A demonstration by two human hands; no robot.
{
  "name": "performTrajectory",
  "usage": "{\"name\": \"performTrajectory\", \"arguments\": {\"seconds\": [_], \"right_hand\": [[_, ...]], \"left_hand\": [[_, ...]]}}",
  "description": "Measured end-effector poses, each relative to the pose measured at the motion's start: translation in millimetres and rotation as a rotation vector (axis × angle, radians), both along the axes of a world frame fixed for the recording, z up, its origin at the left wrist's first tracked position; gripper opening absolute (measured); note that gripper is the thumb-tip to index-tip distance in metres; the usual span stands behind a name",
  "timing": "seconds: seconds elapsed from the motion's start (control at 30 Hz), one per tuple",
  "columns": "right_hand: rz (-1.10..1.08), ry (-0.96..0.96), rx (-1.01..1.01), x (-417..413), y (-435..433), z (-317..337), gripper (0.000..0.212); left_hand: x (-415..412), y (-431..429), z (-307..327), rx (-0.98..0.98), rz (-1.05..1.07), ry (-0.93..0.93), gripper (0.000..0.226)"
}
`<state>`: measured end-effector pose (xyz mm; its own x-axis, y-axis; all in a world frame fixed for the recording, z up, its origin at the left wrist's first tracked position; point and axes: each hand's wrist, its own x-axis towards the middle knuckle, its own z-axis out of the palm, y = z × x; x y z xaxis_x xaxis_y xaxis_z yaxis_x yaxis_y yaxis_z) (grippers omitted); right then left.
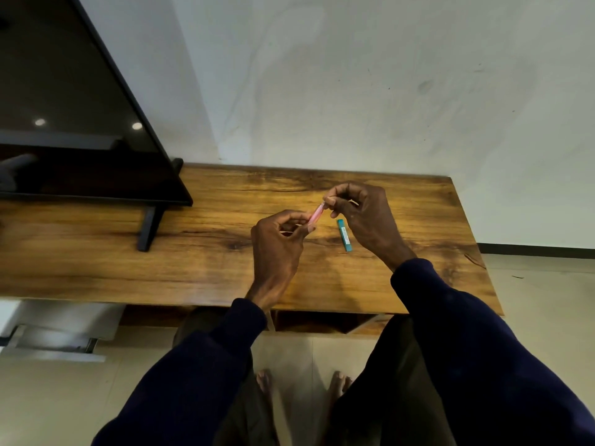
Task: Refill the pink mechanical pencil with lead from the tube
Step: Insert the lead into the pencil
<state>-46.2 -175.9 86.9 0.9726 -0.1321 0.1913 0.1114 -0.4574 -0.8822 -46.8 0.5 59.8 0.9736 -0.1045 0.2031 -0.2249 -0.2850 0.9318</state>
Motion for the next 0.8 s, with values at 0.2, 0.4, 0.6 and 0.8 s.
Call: {"name": "performTrajectory", "arguments": {"seconds": [0.2,0.4,0.6,0.8], "right_hand": [[0.015,0.011,-0.110,-3.7,2.2,11.8,0.008],[0.069,-0.032,-0.349,-5.9,4.3,24.6,0.012],[0.119,-0.092,-0.526,-4.3,6.0,36.0,0.011],[0.080,-0.041,-0.394,-1.6,10.1,37.3,0.012]], "left_hand": [[-2.4,0.9,4.6,-0.003,0.010,-0.024,0.024],[-2.3,3.0,7.2,-0.005,0.017,-0.031,0.023],[-1.0,5.9,8.8,0.011,0.017,-0.047,0.022],[-0.1,7.7,10.2,-0.009,0.027,-0.028,0.021]]}}
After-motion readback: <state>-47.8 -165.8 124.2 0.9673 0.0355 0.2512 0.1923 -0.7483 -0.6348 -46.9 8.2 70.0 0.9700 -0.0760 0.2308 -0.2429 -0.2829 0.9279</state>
